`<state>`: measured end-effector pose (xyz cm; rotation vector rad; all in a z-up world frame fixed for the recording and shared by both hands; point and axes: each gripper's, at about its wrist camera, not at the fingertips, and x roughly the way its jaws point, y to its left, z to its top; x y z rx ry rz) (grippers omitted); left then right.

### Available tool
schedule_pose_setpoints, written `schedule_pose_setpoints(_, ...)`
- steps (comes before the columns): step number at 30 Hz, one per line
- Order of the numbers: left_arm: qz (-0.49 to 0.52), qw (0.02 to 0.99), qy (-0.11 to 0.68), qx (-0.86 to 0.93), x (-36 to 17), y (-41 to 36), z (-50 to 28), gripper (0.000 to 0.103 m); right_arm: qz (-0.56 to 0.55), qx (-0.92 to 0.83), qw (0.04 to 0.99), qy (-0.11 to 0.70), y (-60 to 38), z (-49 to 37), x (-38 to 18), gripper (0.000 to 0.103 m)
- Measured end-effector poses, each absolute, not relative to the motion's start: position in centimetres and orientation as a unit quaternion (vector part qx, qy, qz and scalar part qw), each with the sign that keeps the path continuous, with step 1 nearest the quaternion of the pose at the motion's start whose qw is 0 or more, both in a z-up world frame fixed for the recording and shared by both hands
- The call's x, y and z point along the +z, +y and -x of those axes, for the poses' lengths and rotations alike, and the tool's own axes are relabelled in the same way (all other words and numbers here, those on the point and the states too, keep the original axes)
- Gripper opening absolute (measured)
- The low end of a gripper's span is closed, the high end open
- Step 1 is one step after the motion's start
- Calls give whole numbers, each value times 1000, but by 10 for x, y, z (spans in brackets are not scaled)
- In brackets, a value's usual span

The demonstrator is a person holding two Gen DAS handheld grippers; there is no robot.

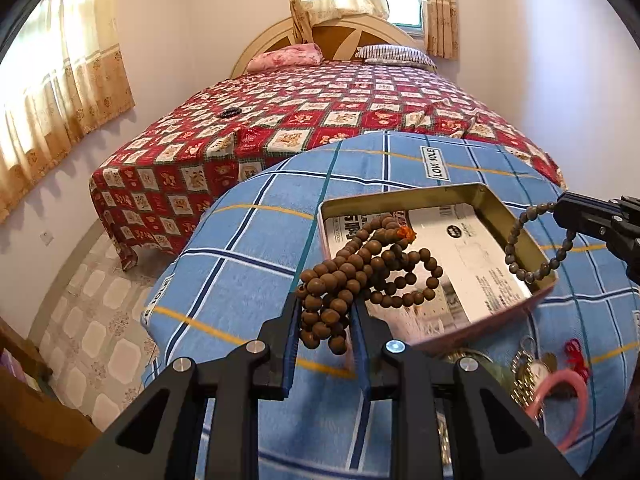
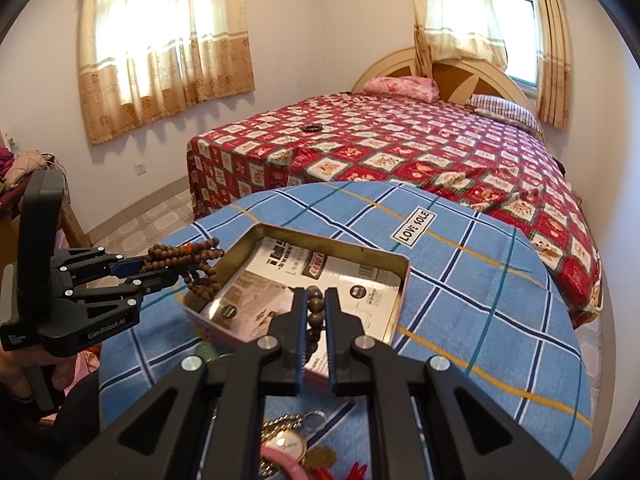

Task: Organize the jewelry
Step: 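Lower both held bead strands into the pink tin and open both grippers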

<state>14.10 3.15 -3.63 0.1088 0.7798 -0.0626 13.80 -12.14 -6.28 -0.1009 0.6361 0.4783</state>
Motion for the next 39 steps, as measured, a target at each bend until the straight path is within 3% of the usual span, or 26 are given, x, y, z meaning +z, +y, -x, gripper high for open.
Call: schedule_pose_setpoints(39, -94, 913, 397, -17, -59, 13, -191, 28, 52, 202, 908, 364, -118, -188, -108, 11)
